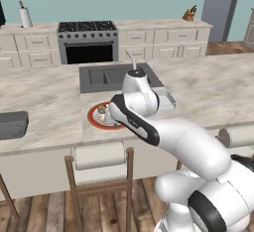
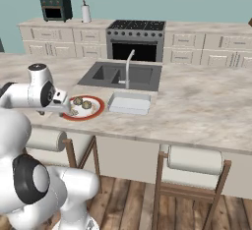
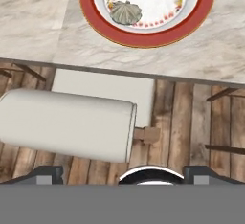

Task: Place two dumplings into each of the tupperware containers and then place the containers in the fridge.

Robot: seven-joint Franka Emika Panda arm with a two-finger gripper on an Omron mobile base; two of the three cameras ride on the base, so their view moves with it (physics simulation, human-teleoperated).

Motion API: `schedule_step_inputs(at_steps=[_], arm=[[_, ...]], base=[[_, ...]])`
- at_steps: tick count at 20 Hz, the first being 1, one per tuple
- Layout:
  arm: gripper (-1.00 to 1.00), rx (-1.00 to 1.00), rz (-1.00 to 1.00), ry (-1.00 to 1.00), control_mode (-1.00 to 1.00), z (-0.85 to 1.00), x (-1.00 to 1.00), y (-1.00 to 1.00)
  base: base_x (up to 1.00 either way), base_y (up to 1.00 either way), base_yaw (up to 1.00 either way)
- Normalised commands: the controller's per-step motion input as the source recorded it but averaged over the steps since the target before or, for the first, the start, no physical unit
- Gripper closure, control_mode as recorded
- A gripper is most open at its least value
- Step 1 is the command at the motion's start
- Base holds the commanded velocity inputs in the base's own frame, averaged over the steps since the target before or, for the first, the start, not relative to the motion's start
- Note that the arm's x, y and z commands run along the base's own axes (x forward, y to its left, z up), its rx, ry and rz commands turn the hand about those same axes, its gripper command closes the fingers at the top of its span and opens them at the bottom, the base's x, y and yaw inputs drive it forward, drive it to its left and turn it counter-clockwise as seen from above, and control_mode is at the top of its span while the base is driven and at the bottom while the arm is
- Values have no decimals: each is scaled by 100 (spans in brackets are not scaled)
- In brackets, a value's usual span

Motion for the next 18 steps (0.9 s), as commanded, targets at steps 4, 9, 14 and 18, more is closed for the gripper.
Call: schedule_step_inputs(at_steps=[4,9,14,18], arm=[[-100,1,2,0,-100,-14,36,0],[-100,0,0,0,-100,-30,42,0],[-100,0,0,0,-100,-38,37,1],[-100,0,0,0,-100,-24,43,5]], base=[[0,0,0],[0,0,0],[0,0,0],[0,0,0]])
